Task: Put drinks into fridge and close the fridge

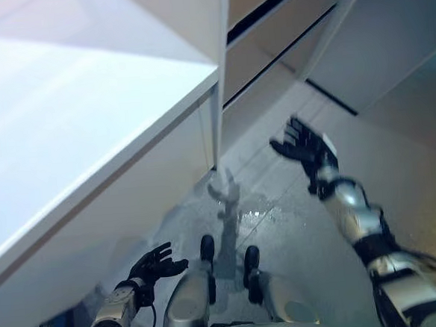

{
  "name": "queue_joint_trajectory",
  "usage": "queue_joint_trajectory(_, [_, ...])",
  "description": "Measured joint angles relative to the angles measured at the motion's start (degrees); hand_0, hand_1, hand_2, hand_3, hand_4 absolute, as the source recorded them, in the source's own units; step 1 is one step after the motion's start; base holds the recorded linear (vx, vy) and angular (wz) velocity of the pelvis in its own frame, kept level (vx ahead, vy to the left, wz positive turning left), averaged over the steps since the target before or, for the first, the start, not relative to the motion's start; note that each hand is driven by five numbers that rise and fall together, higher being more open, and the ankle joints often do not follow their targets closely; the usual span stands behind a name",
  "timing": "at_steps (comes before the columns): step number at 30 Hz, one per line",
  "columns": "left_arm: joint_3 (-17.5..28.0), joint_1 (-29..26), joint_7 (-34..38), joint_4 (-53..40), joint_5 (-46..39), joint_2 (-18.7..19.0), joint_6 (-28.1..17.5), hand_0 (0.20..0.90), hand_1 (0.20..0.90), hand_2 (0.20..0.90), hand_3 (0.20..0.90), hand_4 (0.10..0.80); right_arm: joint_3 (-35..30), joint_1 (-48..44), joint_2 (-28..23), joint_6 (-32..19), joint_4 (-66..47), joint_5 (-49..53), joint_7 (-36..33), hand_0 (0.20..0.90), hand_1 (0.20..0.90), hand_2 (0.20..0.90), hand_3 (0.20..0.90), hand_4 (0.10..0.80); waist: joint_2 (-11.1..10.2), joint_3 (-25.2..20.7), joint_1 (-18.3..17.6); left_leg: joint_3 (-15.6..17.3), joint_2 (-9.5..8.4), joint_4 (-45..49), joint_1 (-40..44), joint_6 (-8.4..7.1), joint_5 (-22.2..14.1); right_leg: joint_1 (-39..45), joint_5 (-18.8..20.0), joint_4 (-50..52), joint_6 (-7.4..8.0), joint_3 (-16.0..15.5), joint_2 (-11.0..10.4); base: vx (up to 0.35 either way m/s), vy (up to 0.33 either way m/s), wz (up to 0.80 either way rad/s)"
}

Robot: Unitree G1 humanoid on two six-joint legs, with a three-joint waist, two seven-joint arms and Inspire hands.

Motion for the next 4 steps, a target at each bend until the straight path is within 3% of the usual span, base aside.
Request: queue_joint_trajectory(4, [0.10, 0.85, -0.79, 0.35, 0.08, -1.05, -0.17, 0.900, 0.900, 0.900, 0.900, 0.800, 0.49, 7.58, 2.53, 2.44, 10.48, -5.88, 3.80, 0.900, 0.900, 0.900, 0.900, 0.800, 0.25, -6.04, -2.24, 0.44, 0.40, -1.90, 3.01, -0.46, -0.45, 3.63, 0.52, -3.64, -0.28, 0.39, 0.71, 0.041, -0.070, -0.09])
